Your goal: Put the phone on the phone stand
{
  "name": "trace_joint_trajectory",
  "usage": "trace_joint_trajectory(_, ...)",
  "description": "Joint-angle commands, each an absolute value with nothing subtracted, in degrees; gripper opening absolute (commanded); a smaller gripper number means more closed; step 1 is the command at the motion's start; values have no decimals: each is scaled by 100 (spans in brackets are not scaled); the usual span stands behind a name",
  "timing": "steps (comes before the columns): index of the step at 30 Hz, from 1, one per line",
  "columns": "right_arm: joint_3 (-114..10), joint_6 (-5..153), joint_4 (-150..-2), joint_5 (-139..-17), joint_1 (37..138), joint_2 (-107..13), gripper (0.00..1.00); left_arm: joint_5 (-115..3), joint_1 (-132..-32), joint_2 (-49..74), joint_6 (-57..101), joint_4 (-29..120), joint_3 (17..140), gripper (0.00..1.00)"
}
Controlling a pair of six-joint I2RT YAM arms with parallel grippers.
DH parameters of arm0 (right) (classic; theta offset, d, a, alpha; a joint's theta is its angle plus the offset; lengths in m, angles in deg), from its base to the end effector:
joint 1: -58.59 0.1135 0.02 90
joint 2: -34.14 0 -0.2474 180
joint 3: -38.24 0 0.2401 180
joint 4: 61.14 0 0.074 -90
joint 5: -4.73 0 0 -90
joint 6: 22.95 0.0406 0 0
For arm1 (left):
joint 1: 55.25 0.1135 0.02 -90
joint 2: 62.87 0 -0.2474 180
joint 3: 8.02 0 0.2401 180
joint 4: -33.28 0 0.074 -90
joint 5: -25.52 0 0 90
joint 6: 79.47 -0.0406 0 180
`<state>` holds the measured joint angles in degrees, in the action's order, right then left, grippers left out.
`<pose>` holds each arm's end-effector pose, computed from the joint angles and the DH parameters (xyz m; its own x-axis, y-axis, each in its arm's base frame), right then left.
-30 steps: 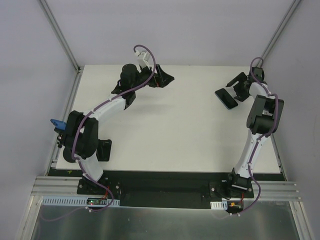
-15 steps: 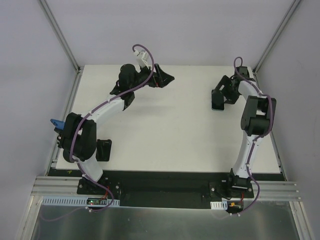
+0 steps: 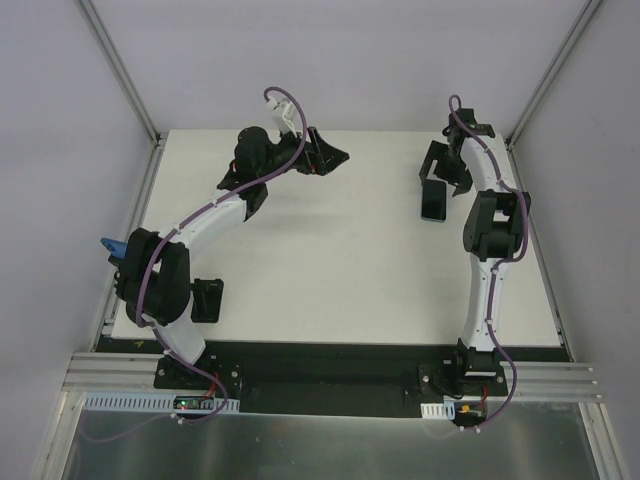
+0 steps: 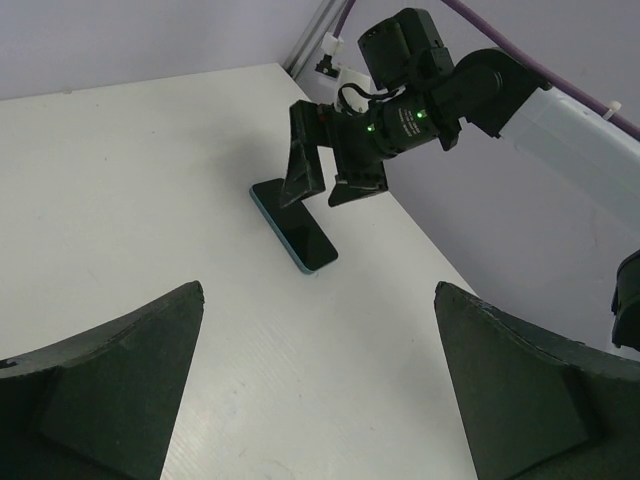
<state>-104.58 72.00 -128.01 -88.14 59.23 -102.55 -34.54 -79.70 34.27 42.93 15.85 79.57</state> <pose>0.4947 0.0035 0.2089 -0.8680 0.0765 -0.4907 0.0885 0.9961 -0.0013 0.3518 -0.1822 0.3341 -0.3280 -0.3609 -0.8730 0.7497 0.4629 -0.4730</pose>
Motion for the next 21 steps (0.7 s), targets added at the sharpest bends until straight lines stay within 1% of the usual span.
trace_joint_trajectory(1, -10280, 6890, -13423, -9081, 5955, -9999, 96, -3178, -8030, 3398, 4234, 1426, 8160, 97)
trace_joint_trajectory(3, -10148, 6819, -13370, -8723, 5947, -9998, 96, -3178, -8030, 3381, 4243, 1417, 8160, 97)
trace_joint_trajectory(6, -10287, 6749, -13414, -8230, 5955, -10200, 96, -3169, -8030, 3363, 4234, 1417, 8133, 97)
trace_joint_trajectory(12, -10586, 6415, -13721, -8491, 5973, -10525, 96, -3099, -8039, 3512, 4287, 1426, 8230, 97)
trace_joint_trajectory(13, -10656, 6380, -13748, -8683, 5982, -10552, 96, -3064, -8030, 3530, 4313, 1426, 8247, 97)
trace_joint_trajectory(21, -10674, 6221, -13651, -8579, 6008, -10692, 96, -2968, -8030, 3583, 4296, 1417, 8291, 97)
